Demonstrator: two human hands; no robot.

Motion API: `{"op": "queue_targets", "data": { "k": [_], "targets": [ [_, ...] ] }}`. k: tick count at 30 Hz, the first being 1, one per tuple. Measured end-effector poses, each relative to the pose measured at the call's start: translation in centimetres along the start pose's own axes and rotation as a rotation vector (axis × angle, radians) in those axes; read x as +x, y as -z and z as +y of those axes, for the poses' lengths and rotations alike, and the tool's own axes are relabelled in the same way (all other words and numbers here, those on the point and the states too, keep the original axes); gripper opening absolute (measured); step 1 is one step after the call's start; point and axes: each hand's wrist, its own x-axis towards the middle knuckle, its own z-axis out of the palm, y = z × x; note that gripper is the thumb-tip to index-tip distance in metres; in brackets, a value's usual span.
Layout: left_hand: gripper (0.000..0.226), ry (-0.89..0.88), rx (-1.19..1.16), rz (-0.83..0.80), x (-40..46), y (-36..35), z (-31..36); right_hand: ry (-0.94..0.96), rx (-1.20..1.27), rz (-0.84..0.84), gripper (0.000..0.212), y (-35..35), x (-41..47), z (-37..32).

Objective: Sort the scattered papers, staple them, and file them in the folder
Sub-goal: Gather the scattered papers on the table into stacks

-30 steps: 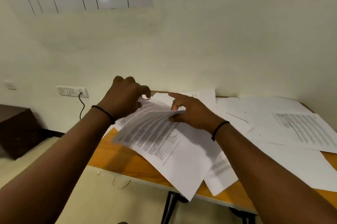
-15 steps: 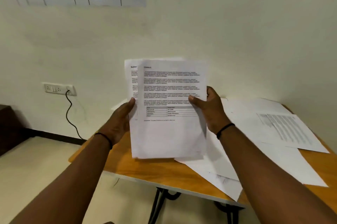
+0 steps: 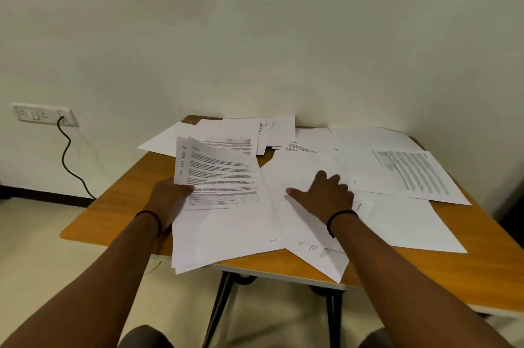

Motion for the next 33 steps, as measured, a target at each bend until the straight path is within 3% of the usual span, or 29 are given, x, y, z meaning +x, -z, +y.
{"op": "queue_targets", "data": {
  "k": [2,4,8,12,22,26,33],
  "targets": [
    [0.024,-0.014,0.046,0.025,0.1,0.0,-0.1,-0.010,-0.048,-0.090,0.117,-1.1,-0.4,-0.2],
    [0.026,-0.027,0.057,0.022,0.3,0.0,-0.3,0.013,-0.081,-0.101,0.122,-2.1,-0.6,-0.2],
    [0.021,-0.034,0.040,0.023,0.3,0.3,-0.7,-0.004,-0.043,0.003,0.122,-2.2,-0.7,-0.4],
    [0.023,-0.044,0.005,-0.002,0.4,0.4,-0.9,-0.141,-0.034,0.113,0.123,-1.4,-0.4,-0.2],
    [0.023,-0.042,-0.043,-0.005,0.2,0.2,-1.2,-0.361,0.191,0.152,0.118,-0.1,1.1,2.0],
    [0.028,-0.047,-0.047,-0.014,0.2,0.3,-1.3,-0.431,0.317,0.138,0.112,0.3,1.5,3.2],
    [0.028,-0.048,-0.043,-0.021,0.2,0.4,-1.4,-0.455,0.397,0.214,0.075,1.4,1.8,3.7]
  ]
}}
